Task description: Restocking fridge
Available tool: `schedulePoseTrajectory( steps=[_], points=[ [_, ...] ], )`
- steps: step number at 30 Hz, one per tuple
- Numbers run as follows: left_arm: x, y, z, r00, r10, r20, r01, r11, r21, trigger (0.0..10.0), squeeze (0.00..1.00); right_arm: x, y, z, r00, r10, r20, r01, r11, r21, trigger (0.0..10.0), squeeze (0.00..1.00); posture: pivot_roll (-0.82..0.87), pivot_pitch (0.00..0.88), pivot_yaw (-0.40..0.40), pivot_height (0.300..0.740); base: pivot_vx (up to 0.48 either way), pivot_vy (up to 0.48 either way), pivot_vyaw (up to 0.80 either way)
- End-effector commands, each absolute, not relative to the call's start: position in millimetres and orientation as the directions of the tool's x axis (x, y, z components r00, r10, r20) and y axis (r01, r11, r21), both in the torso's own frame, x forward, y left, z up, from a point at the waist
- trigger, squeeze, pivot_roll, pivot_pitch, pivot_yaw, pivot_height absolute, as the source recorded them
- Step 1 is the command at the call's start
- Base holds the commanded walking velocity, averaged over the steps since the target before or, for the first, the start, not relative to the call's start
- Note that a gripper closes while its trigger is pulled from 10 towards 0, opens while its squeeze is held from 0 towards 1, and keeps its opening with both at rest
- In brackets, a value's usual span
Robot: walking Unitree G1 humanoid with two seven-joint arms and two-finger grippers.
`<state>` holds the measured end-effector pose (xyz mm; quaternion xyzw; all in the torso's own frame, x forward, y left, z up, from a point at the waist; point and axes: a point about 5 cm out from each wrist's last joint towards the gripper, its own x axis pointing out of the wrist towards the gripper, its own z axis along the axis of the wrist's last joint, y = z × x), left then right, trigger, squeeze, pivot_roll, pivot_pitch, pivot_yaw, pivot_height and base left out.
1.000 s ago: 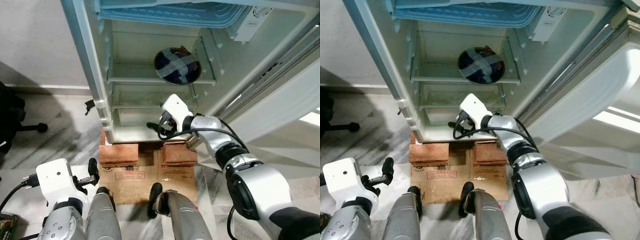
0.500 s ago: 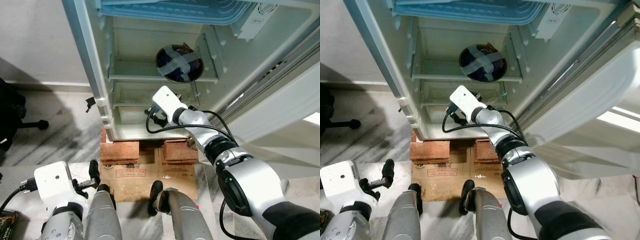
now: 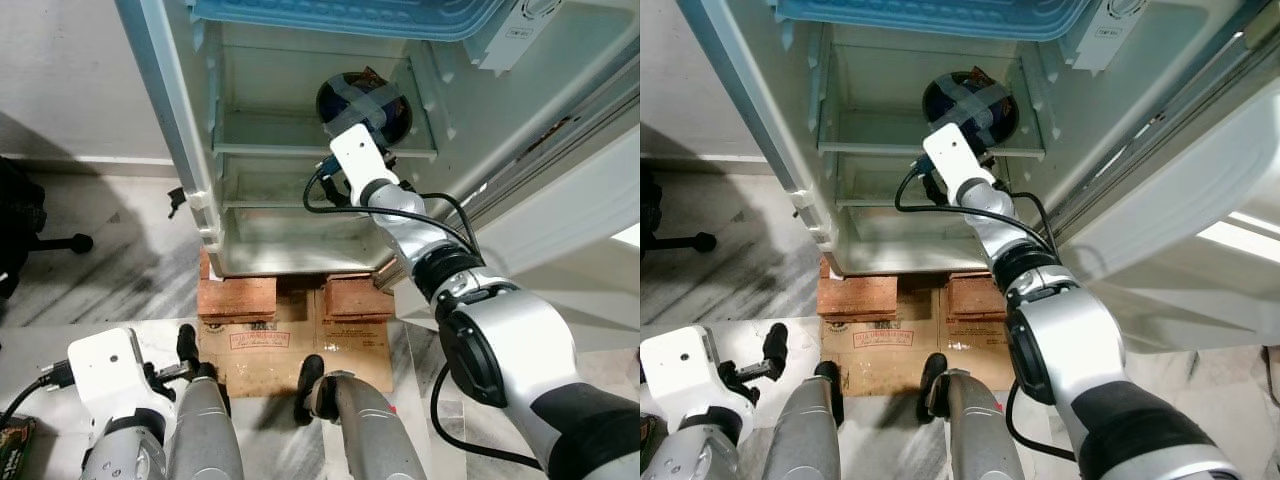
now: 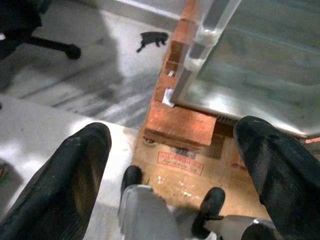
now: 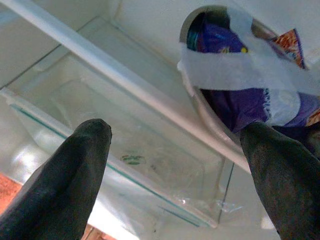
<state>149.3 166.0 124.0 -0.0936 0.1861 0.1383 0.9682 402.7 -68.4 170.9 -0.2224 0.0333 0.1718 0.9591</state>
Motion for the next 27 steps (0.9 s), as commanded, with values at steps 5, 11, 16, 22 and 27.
schedulePoseTrajectory(
  steps=[5, 11, 16, 22, 27],
  points=[
    [167, 160, 118, 0.904, 0.201, -0.376, -0.280, 0.946, -0.166, 10.0, 0.00, 399, -98, 153, 0.939, 0.301, -0.170, -0.344, 0.852, -0.396, 10.0, 1.00, 0.22, 0.293, -0.171, 0.740, 0.000, 0.000, 0.00],
    [194, 158, 118, 0.932, 0.165, -0.324, -0.233, 0.955, -0.184, 10.0, 0.00, 397, -133, 156, 0.955, 0.286, -0.081, -0.294, 0.870, -0.396, 10.0, 1.00, 0.16, 0.209, -0.150, 0.740, 0.000, 0.000, 0.00],
    [219, 151, 117, 0.956, 0.103, -0.276, -0.162, 0.966, -0.200, 10.0, 0.00, 394, -159, 173, 0.953, 0.295, 0.067, -0.255, 0.901, -0.351, 10.0, 0.00, 0.10, 0.112, -0.109, 0.740, 0.000, 0.000, 0.00],
    [243, 148, 109, 0.968, 0.024, -0.251, -0.071, 0.981, -0.181, 10.0, 0.00, 373, -172, 157, 0.949, 0.287, 0.131, -0.247, 0.935, -0.256, 10.0, 0.00, 0.03, 0.035, -0.055, 0.740, 0.000, 0.000, 0.00],
    [261, 142, 108, 0.977, -0.038, -0.208, 0.005, 0.988, -0.154, 10.0, 0.00, 350, -174, 133, 0.949, 0.297, 0.103, -0.280, 0.947, -0.158, 10.0, 0.00, -0.02, 0.000, -0.002, 0.740, 0.000, 0.000, 0.00]
  ],
)
